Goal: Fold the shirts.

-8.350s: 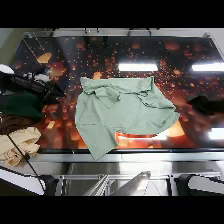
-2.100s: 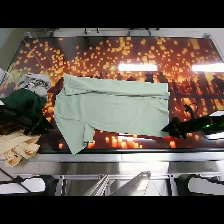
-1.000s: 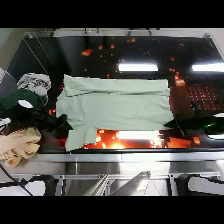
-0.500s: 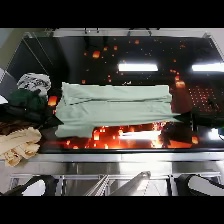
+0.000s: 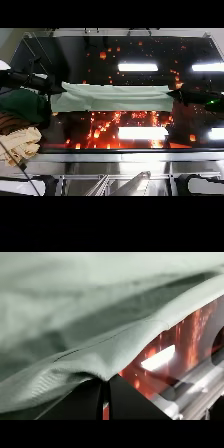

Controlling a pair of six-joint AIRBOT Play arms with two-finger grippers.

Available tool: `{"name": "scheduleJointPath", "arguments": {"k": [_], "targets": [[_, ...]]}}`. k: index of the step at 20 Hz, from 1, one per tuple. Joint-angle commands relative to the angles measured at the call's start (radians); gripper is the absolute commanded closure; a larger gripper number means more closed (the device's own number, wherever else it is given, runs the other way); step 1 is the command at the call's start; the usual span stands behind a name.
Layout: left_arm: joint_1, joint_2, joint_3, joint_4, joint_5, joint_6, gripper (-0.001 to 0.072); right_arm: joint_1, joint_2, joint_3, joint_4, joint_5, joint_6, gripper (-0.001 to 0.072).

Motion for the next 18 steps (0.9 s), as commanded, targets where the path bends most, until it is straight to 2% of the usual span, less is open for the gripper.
{"name": "scheduleJointPath", "arguments": {"k": [1, 4, 5, 6, 7, 8, 10, 11, 13, 16, 17, 18], "targets": [[-0.044, -0.249, 0.278, -0.006, -0.009, -0.005, 0.0688, 0.045, -0.159, 0.129, 0.010, -0.087, -0.002, 0.0690], [-0.065, -0.396, 0.424, -0.005, -0.026, -0.016, 0.0686, 0.046, -0.236, 0.155, 0.010, -0.093, -0.013, 0.0689], [-0.065, -0.433, 0.464, -0.007, -0.049, -0.017, 0.0673, 0.045, -0.243, 0.155, 0.005, -0.093, -0.034, 0.0650], [-0.065, -0.468, 0.510, -0.003, -0.084, -0.018, 0.0394, 0.036, -0.240, 0.159, -0.018, -0.090, -0.049, 0.0451], [-0.058, -0.489, 0.550, -0.005, -0.116, -0.024, 0.0138, 0.014, -0.230, 0.175, -0.059, -0.064, -0.059, 0.0376], [-0.045, -0.497, 0.578, -0.007, -0.131, -0.045, -0.0003, -0.013, -0.218, 0.203, -0.113, -0.023, -0.058, 0.0365], [-0.014, -0.478, 0.581, -0.014, -0.134, -0.054, -0.0004, -0.076, -0.197, 0.265, -0.219, 0.035, -0.016, 0.0154], [0.003, -0.454, 0.557, -0.014, -0.129, -0.056, -0.0004, -0.100, -0.195, 0.286, -0.263, 0.035, 0.043, 0.0105], [0.039, -0.398, 0.493, -0.015, -0.115, -0.061, -0.0004, -0.125, -0.211, 0.292, -0.318, 0.043, 0.117, 0.0105], [0.056, -0.344, 0.470, -0.015, -0.120, -0.063, -0.0001, -0.101, -0.285, 0.292, -0.312, 0.103, 0.150, 0.0107], [0.056, -0.329, 0.471, -0.014, -0.121, -0.070, 0.0044, -0.081, -0.311, 0.292, -0.297, 0.120, 0.156, 0.0115], [0.049, -0.316, 0.471, -0.015, -0.127, -0.071, 0.0139, -0.058, -0.336, 0.292, -0.254, 0.134, 0.156, 0.0116]]}}
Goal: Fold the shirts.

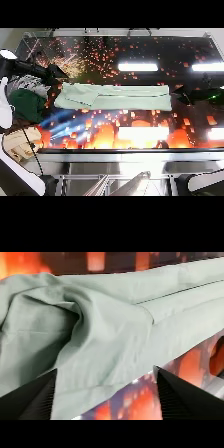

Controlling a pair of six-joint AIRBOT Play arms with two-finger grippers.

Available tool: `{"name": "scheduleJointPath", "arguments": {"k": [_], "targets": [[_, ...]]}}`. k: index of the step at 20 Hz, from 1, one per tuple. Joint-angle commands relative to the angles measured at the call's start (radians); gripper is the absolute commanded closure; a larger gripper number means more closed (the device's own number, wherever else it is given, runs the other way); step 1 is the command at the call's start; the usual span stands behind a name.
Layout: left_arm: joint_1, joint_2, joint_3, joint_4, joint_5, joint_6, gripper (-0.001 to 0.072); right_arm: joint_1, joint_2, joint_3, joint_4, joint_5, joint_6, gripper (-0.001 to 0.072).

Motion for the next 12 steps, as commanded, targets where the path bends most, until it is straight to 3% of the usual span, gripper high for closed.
{"name": "scheduleJointPath", "arguments": {"k": [1, 2, 4, 5, 6, 7, 12], "targets": [[-0.003, 0.053, -0.011, 0.000, -0.022, -0.009, 0.0271, 0.053, -0.079, 0.006, 0.063, 0.056, 0.037, 0.0116], [-0.018, 0.061, -0.011, 0.000, -0.037, -0.009, 0.0401, 0.079, -0.100, 0.017, 0.119, 0.063, 0.031, 0.0156], [-0.064, 0.068, -0.011, 0.000, -0.100, -0.008, 0.0635, 0.130, -0.141, 0.061, 0.179, 0.091, 0.030, 0.0168], [-0.094, 0.068, -0.011, 0.000, -0.128, -0.008, 0.0706, 0.155, -0.157, 0.086, 0.187, 0.108, 0.030, 0.0334], [-0.131, 0.068, -0.011, 0.000, -0.146, -0.008, 0.0707, 0.172, -0.164, 0.106, 0.185, 0.118, 0.030, 0.0568], [-0.172, 0.068, -0.011, 0.000, -0.142, -0.014, 0.0707, 0.181, -0.162, 0.119, 0.186, 0.123, 0.029, 0.0690], [-0.418, 0.039, -0.011, 0.027, 0.093, -0.027, 0.0706, 0.140, -0.041, 0.137, 0.117, 0.247, 0.016, 0.0691]]}}
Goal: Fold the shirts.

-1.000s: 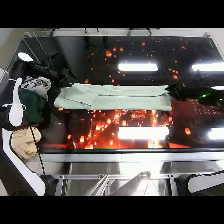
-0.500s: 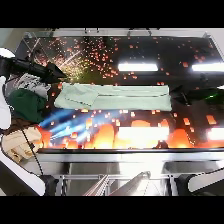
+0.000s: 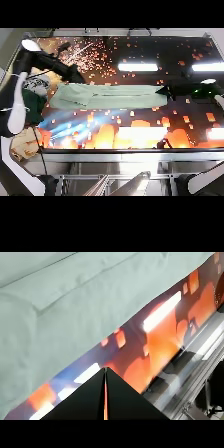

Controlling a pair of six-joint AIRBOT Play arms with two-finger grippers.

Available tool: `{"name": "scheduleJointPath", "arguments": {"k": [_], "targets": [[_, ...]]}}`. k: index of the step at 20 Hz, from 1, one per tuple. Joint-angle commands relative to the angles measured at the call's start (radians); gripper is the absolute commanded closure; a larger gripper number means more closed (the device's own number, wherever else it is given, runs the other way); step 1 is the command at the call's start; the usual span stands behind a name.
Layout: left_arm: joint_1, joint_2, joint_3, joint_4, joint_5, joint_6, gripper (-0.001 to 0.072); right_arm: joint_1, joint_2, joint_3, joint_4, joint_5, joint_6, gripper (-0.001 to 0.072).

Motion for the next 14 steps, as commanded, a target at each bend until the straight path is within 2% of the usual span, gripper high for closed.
{"name": "scheduleJointPath", "arguments": {"k": [1, 3, 5, 10, 12, 14], "targets": [[-0.183, -0.049, 0.000, 0.051, 0.189, -0.027, 0.0705, -0.035, 0.099, 0.013, -0.051, 0.132, -0.007, 0.0691], [-0.278, -0.129, 0.001, 0.073, 0.300, -0.073, 0.0705, -0.060, 0.171, 0.013, -0.048, 0.201, -0.007, 0.0690], [-0.354, -0.216, 0.010, 0.045, 0.354, -0.085, 0.0705, -0.055, 0.241, 0.013, -0.041, 0.223, -0.007, 0.0690], [-0.440, -0.367, 0.143, 0.043, 0.364, -0.180, 0.0705, 0.037, 0.353, 0.013, -0.002, 0.222, -0.007, 0.0690], [-0.432, -0.353, 0.113, -0.034, 0.388, -0.179, 0.0706, 0.095, 0.378, 0.013, 0.013, 0.210, -0.006, 0.0690], [-0.396, -0.299, 0.076, -0.189, 0.386, -0.118, 0.0706, 0.160, 0.397, 0.013, 0.035, 0.177, -0.001, 0.0690]]}}
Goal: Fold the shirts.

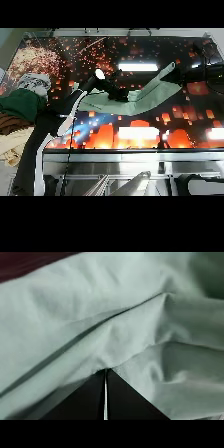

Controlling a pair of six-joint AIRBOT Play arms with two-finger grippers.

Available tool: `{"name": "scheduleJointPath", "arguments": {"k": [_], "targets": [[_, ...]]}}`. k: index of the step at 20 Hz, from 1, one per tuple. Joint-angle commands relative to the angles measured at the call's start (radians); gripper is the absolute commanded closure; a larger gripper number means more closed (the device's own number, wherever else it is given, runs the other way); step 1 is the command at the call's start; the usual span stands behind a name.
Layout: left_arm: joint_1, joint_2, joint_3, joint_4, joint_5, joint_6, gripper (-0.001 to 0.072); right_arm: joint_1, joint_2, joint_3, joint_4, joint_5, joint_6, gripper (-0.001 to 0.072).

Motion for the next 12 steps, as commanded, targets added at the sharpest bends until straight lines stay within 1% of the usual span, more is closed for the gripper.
{"name": "scheduleJointPath", "arguments": {"k": [1, 3, 4, 6, 7, 9, 12], "targets": [[0.043, 0.068, -0.034, -0.278, -0.008, 0.095, 0.0705, 0.113, 0.043, 0.001, 0.029, -0.067, 0.025, 0.0690], [0.121, 0.167, -0.036, -0.487, -0.114, 0.189, 0.0706, 0.200, 0.043, 0.001, 0.031, -0.169, 0.043, 0.0690], [0.168, 0.221, -0.036, -0.562, -0.168, 0.214, 0.0705, 0.253, 0.041, 0.001, 0.041, -0.242, 0.042, 0.0690], [0.280, 0.336, -0.036, -0.663, -0.260, 0.239, 0.0706, 0.382, 0.024, 0.001, 0.066, -0.449, 0.037, 0.0690], [0.340, 0.394, -0.036, -0.683, -0.288, 0.246, 0.0705, 0.461, -0.002, 0.010, 0.066, -0.574, 0.029, 0.0690], [0.448, 0.488, -0.037, -0.674, -0.314, 0.269, 0.0705, 0.591, -0.092, 0.059, 0.066, -0.765, 0.023, 0.0690], [0.552, 0.589, -0.076, -0.675, -0.323, 0.272, 0.0705, 0.769, -0.347, 0.249, 0.116, -0.952, 0.023, 0.0690]]}}
